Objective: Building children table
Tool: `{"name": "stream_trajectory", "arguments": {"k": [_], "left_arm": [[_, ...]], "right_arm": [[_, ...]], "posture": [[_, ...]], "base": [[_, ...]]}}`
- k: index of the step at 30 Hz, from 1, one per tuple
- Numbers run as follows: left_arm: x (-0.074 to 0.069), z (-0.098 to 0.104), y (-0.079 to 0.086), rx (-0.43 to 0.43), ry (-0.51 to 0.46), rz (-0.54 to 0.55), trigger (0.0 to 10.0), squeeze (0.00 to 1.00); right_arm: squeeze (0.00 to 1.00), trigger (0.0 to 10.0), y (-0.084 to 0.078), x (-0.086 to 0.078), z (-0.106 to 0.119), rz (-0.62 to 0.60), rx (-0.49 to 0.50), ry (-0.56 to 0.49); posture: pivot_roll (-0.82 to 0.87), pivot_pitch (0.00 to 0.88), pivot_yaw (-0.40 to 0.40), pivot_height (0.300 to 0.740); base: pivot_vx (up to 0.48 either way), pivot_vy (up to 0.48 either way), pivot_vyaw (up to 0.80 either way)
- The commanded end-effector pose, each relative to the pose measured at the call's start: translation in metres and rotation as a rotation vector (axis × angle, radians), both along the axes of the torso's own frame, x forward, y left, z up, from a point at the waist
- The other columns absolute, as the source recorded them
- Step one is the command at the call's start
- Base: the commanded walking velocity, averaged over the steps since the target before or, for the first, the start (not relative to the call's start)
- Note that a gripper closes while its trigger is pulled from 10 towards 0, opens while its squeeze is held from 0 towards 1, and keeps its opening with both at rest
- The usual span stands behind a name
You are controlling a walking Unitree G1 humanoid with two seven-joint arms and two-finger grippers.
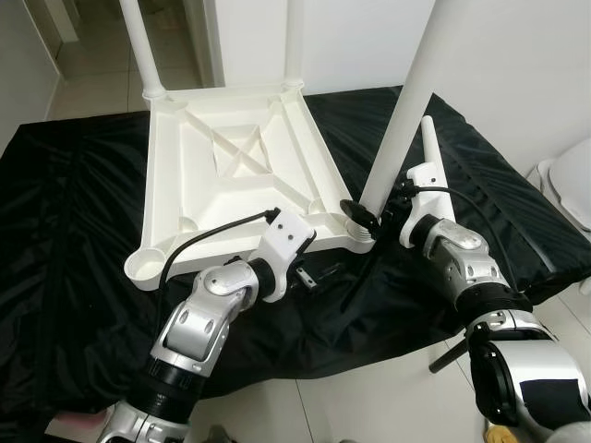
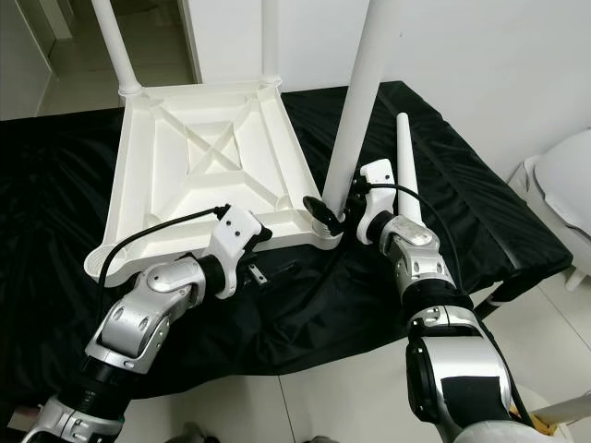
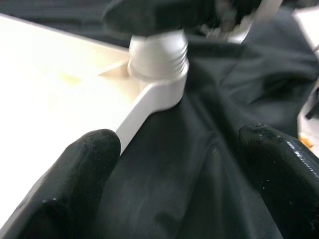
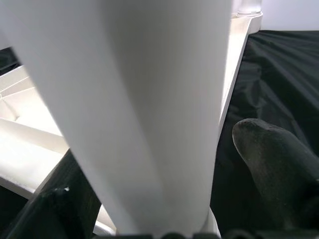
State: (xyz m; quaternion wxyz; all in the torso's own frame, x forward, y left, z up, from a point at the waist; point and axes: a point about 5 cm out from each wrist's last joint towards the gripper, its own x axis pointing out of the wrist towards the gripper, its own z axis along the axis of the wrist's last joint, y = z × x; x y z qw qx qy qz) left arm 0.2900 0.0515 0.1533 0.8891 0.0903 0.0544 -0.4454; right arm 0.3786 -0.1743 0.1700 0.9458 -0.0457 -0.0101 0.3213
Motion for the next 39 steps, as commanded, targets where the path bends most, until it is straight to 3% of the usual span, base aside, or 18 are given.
{"name": "stream_trajectory", "arguments": {"k": [1,2,17,24,30,31,35,37,39], "left_arm": [[0.006,-0.003,0.004,0.001,-0.044,0.216,10.0,0.0],[0.005,-0.002,0.003,-0.003,-0.047,0.213,10.0,0.0],[-0.003,0.014,-0.003,-0.08,-0.07,0.17,10.0,0.0],[-0.008,0.015,-0.005,-0.082,-0.081,0.155,10.0,0.0],[-0.02,0.016,-0.008,-0.09,-0.073,0.078,10.0,0.0],[-0.023,0.016,-0.009,-0.085,-0.071,0.046,10.0,0.0],[-0.024,0.016,-0.007,-0.074,-0.074,0.026,10.0,0.0],[-0.024,0.016,-0.007,-0.074,-0.074,0.026,10.0,0.0],[-0.023,0.016,-0.005,-0.065,-0.078,0.023,10.0,0.0]], "right_arm": [[0.0,6.9,0.001,0.001,0.0,0.016,-0.001,0.004],[0.0,0.0,0.001,0.0,-0.001,0.019,0.002,0.009],[0.0,0.0,0.003,-0.008,-0.021,-0.008,0.046,0.044],[0.0,0.0,0.005,-0.007,-0.024,-0.116,0.076,0.034],[0.0,0.0,0.016,-0.008,-0.025,-0.246,0.145,-0.004],[0.0,0.0,0.02,-0.008,-0.026,-0.313,0.169,-0.004],[0.0,0.0,0.024,-0.009,-0.033,-0.438,0.211,0.028],[0.0,0.0,0.024,-0.009,-0.033,-0.438,0.211,0.028],[0.0,0.0,0.031,-0.012,-0.037,-0.493,0.236,0.034]], "posture": [[-0.05,0.025,0.005,0.74],[-0.05,0.026,0.005,0.74],[-0.05,0.027,-0.003,0.74],[-0.05,0.024,-0.004,0.74],[-0.05,0.02,-0.007,0.74],[-0.05,0.016,-0.007,0.74],[-0.05,0.011,-0.005,0.74],[-0.05,0.011,-0.005,0.74],[-0.05,0.007,-0.004,0.74]], "base": [[0.0,0.0,0.0],[0.0,0.0,0.0],[0.0,0.0,0.0],[0.0,0.0,0.0],[0.0,0.0,0.0],[0.0,0.0,0.0],[0.0,0.0,0.0],[0.0,0.0,0.0],[0.0,0.0,0.0]]}}
